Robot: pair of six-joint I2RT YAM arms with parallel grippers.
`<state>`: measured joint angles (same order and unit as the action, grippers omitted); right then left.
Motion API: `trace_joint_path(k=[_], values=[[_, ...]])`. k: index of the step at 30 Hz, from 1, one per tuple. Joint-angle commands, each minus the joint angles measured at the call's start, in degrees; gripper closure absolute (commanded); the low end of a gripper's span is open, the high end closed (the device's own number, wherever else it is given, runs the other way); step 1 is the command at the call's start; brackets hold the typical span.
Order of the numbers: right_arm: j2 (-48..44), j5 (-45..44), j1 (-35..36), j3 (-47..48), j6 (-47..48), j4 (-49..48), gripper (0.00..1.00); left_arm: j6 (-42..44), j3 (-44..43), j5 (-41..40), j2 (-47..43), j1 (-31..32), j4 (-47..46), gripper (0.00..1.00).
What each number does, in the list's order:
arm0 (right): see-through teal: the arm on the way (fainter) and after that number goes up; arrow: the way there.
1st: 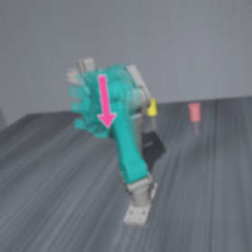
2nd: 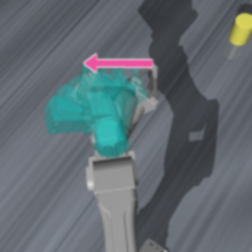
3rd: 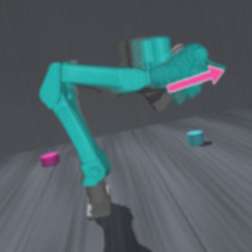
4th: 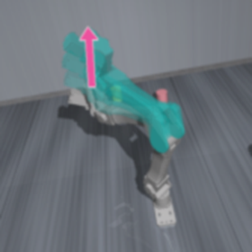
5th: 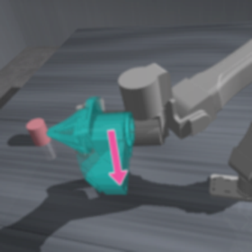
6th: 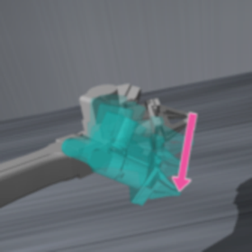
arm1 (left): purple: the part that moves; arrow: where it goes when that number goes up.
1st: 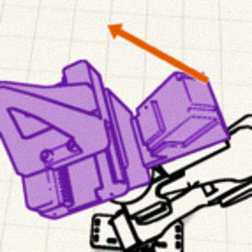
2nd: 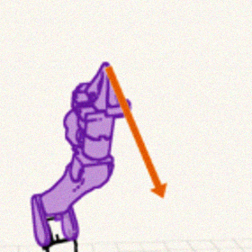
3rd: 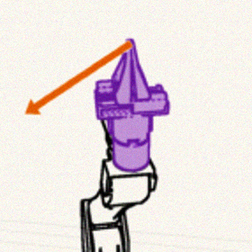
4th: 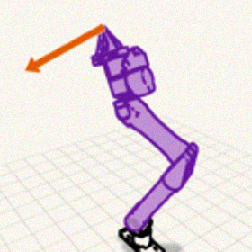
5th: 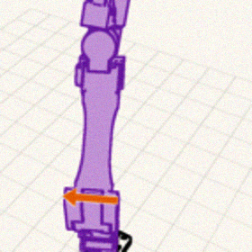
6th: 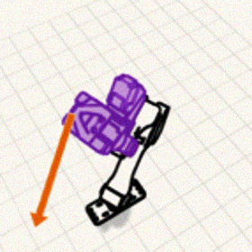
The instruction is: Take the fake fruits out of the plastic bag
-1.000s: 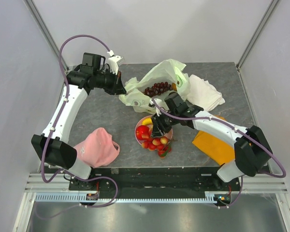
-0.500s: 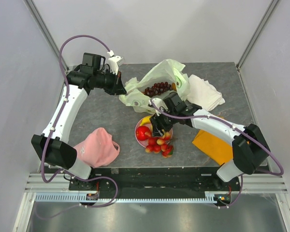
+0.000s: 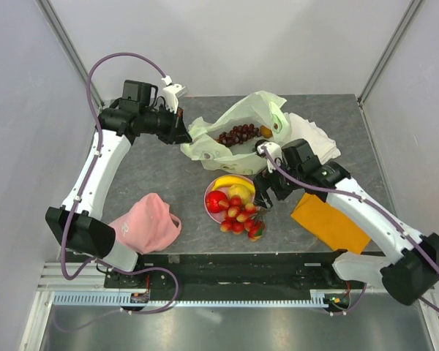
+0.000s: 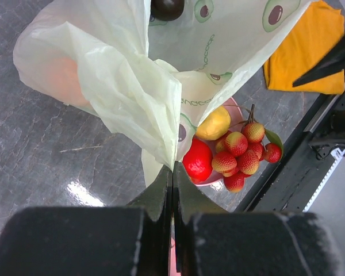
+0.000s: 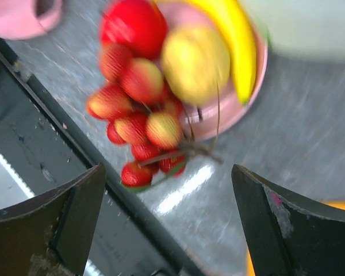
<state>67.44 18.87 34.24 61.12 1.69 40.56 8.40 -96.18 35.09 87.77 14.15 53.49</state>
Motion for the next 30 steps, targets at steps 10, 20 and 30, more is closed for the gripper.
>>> trace_joint_path(k=[10, 20, 30], values=[[19.38, 12.65, -15.08, -2.60, -2.32, 3.65, 0.19, 2.67, -0.76, 0.86, -0.67, -0.27, 0.47, 0.99], [34.77, 21.64, -16.75, 2.86, 8.85, 5.15, 0.28, 4.16, -0.50, -0.90, 0.74, -0.27, 1.26, 0.98], [43.13, 36.93, -19.12, 8.48, 17.45, 15.06, 0.70, 4.60, -1.47, -1.17, 2.32, -0.27, 1.52, 0.98]])
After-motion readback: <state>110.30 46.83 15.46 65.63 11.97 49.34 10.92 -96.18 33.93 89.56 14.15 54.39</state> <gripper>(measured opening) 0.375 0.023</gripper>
